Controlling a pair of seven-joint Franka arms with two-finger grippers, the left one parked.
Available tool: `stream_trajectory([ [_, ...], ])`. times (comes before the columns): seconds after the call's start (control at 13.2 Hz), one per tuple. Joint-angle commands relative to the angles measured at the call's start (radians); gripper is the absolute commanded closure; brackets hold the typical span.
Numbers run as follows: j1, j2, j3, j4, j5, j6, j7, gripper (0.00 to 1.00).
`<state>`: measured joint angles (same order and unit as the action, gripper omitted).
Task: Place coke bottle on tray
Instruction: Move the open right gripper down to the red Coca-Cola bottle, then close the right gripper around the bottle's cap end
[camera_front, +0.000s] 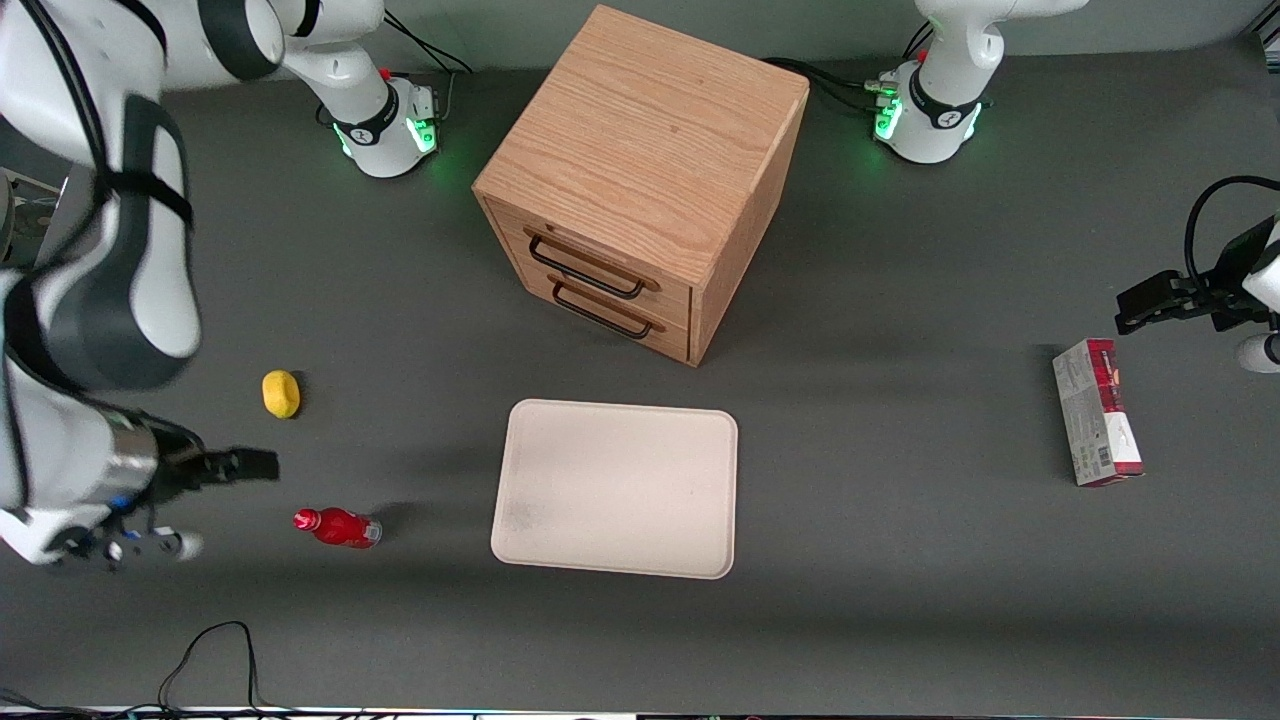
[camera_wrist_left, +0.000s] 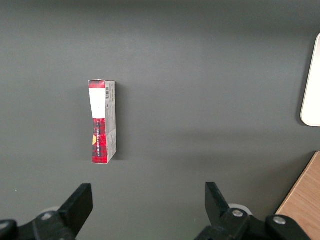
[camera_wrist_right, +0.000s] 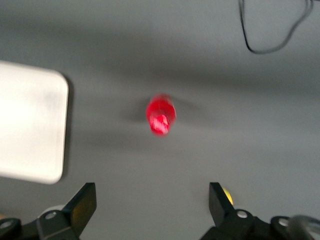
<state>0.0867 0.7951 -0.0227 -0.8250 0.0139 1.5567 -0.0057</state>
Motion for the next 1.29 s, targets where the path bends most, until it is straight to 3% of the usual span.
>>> stream_trajectory([
  [0.0,-0.008,0.027,0.021,0.087,0.008,-0.020,0.035,0.00],
  [0.45,-0.008,0.058,0.020,0.044,0.003,0.000,0.024,0.00],
  [1.21,-0.024,0.076,0.018,-0.151,0.008,0.183,0.020,0.00],
])
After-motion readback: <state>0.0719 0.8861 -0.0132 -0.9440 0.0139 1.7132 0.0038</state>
